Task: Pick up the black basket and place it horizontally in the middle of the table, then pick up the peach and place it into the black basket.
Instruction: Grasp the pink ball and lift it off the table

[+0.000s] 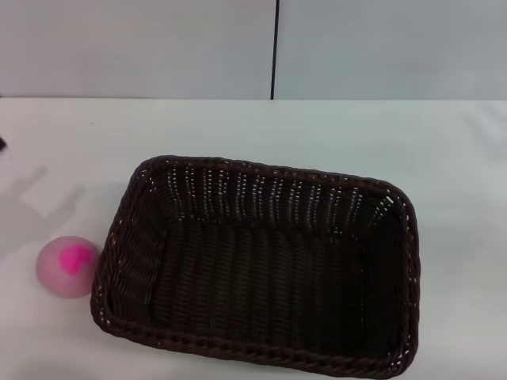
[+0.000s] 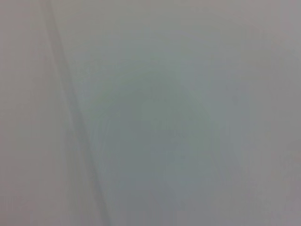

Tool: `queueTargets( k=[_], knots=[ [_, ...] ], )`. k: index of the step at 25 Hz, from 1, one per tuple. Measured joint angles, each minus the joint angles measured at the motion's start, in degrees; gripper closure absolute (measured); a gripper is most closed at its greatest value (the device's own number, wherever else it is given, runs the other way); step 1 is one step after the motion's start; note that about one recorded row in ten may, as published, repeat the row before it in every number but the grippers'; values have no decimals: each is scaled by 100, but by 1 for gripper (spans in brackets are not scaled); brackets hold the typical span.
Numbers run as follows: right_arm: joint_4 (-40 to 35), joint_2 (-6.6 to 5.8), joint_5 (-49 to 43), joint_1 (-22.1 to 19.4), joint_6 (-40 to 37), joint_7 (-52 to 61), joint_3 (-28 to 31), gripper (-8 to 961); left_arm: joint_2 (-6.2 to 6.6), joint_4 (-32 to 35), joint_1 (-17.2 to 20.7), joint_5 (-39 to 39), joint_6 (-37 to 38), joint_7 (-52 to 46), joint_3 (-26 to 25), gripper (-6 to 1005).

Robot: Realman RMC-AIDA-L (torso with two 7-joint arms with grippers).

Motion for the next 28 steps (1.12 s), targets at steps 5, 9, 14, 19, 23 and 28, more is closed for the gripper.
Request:
queueTargets(
  k=[5,9,14,19,23,28],
  knots=[
    [628,-36,48,-335,-211,156,723,456,202,358,250,43,280,65,937,171],
    [682,43,72,-516,-312,139,1396,456,216,461,344,386,134,108,1031,171],
    [936,4,75,-536,-290,130,1600,456,155,429,353,865,-264,274,1021,171],
    [1048,7,78,-459,-287,141,1610,456,84,360,396,1163,-718,475,1057,171],
    [1206,11,80,-397,-264,136,1617,456,11,345,389,1416,-921,549,1077,171],
    [1251,21,66,-370,-98,164,1620,456,-74,347,321,1551,-1042,573,1089,171]
  ],
)
